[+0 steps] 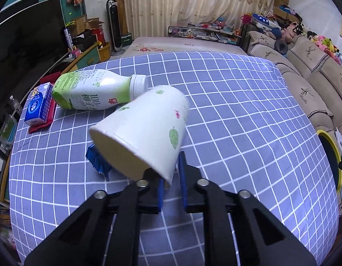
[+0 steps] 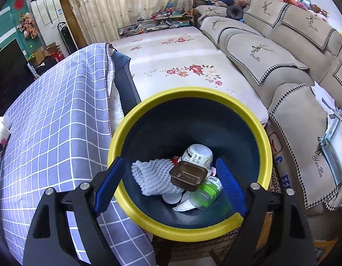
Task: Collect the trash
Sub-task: 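Grasp the white paper cup by its rim with the left tool, then carry the paper cup over the bin and open the left tool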
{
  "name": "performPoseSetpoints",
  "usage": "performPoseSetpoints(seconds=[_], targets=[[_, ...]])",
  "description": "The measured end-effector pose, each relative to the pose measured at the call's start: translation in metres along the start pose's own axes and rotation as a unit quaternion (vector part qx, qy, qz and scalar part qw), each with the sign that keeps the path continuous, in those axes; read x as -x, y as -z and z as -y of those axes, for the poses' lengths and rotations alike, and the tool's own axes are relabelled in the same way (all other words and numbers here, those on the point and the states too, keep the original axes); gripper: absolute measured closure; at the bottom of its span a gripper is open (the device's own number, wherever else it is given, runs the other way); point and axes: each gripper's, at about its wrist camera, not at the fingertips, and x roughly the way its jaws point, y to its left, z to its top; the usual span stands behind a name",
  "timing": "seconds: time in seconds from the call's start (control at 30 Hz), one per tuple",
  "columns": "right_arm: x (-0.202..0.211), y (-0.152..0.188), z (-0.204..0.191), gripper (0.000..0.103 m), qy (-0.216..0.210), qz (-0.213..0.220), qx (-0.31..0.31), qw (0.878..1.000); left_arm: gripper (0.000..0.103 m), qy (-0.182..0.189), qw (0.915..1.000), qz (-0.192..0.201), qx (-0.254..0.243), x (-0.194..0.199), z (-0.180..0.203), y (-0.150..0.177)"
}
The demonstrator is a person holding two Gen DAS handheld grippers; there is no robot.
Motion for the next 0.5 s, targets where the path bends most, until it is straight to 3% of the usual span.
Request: performPoseSetpoints(seconds=[0.27, 0.5], targets=[[0.009, 0.0, -0.002, 0.023, -0.007, 0.009, 0.004, 1.0, 0.096, -0.004, 0.9992, 0.03, -0.028, 0.023, 0.023, 0.001], [0.027, 0.006, 0.003, 0.023, -0.01, 0.026, 0.007, 1.0, 0.096, 0.031, 0.9963, 0.051, -0.063, 0.062, 0.062, 0.008]])
